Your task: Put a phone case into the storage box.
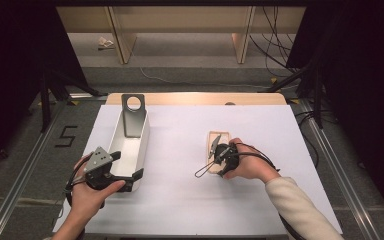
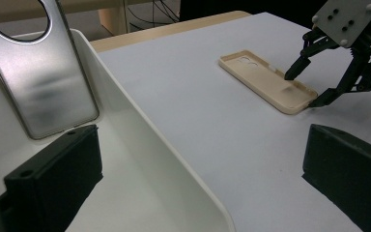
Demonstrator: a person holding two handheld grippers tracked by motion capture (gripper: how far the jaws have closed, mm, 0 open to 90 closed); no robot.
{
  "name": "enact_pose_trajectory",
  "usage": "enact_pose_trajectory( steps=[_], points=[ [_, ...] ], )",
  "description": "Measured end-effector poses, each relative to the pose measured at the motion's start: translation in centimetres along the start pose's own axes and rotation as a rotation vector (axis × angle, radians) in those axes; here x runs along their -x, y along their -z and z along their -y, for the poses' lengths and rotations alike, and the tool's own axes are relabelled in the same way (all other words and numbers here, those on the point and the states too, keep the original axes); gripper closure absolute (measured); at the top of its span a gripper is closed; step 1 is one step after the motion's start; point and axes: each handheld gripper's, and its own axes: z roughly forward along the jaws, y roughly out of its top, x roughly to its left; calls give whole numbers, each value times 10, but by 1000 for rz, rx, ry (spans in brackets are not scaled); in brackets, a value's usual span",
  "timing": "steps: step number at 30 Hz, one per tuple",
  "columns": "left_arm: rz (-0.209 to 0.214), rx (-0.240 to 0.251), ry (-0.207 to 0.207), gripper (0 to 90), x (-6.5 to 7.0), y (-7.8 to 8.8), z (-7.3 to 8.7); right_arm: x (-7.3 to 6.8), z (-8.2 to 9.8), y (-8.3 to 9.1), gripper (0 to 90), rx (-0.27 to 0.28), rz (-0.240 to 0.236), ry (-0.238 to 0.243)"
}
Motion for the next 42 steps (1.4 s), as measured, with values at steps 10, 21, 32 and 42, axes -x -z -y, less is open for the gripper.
enact_pose_trajectory(
  steps=[10,21,32,42],
  points=[
    [0,1,2,0,0,0,0,-1,-8,-4,424,-39,-11,57],
    [0,-2,1,0,0,0,0,-5,-14,-4,604,-70,-46,138],
    [0,-3,0,0,0,-1,0,-10,-18,-5,730,-97,-68,200],
    [-1,-5,-2,0,0,-1,1,-13,-20,-4,770,-112,-67,206]
  ],
)
